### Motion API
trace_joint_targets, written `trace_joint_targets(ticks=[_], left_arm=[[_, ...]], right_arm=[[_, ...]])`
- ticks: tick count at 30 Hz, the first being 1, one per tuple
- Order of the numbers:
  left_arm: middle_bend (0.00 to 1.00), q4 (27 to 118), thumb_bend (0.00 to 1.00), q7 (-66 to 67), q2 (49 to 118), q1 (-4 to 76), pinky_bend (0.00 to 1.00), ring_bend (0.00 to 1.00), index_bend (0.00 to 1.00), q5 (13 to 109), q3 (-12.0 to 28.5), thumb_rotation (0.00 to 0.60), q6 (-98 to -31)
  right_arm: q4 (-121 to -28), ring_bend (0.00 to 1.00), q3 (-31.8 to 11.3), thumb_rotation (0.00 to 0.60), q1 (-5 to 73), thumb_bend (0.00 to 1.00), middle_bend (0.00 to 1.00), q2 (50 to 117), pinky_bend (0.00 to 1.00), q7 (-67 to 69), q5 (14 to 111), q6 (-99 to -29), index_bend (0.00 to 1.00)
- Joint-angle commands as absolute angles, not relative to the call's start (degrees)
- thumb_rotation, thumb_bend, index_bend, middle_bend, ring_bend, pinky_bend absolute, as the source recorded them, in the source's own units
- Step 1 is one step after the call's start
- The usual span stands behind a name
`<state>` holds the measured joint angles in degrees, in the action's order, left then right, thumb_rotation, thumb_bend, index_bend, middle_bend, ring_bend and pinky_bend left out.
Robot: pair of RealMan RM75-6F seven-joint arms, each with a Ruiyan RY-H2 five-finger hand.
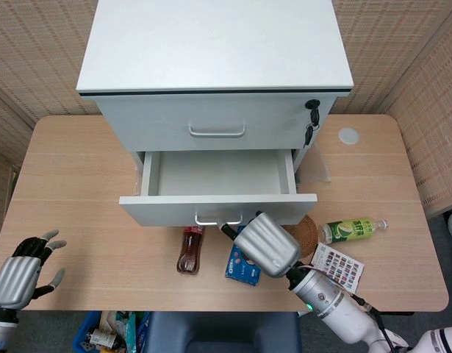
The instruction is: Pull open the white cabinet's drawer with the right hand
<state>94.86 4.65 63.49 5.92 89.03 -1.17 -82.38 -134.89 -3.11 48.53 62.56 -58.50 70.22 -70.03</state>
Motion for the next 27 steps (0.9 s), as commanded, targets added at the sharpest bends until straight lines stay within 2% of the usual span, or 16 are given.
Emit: trace_joint_targets(ticks=[1,8,12,20,22,27], left_arm=[[0.15,94.94,0.34,4.70,63.42,5.89,0.16,0.20,0.26,89.06,-1.22,0.600,-82.39],[0.15,95.12,0.34,4.58,63.22,5.74,0.16,0.20,0.26,89.15,-1.21,0.600,-82.72],[0.15,94.95,0.34,4.21,63.09,5.58,0.16,0.20,0.26,88.81,-1.11,0.600,-82.87],[0.15,94.25,0.34,3.81,63.23,5.55,0.16,0.20,0.26,87.83,-0.61,0.600,-82.80],[0.15,94.10,0.34,3.96,63.38,5.60,0.16,0.20,0.26,87.38,-0.22,0.600,-82.90],[0.15,93.92,0.34,4.71,64.08,5.65,0.16,0.20,0.24,87.39,0.64,0.600,-84.00]], right_arm=[[-134.99,0.99,-2.11,0.600,47.14,0.41,0.92,62.25,0.78,-57.81,73.43,-70.13,0.22],[-134.99,0.99,-0.39,0.600,43.30,0.41,0.92,60.71,0.78,-54.74,81.28,-71.76,0.22],[-134.99,0.95,2.12,0.600,38.73,0.41,0.87,58.06,0.78,-52.18,87.11,-74.77,0.22],[-129.37,0.82,6.80,0.600,27.81,0.41,0.78,53.40,0.77,-42.87,95.84,-84.43,0.22],[-125.10,0.76,8.34,0.600,23.25,0.41,0.74,52.31,0.75,-37.66,96.39,-89.23,0.22],[-115.60,0.63,9.12,0.600,16.24,0.41,0.64,52.31,0.70,-27.61,94.53,-95.25,0.22]])
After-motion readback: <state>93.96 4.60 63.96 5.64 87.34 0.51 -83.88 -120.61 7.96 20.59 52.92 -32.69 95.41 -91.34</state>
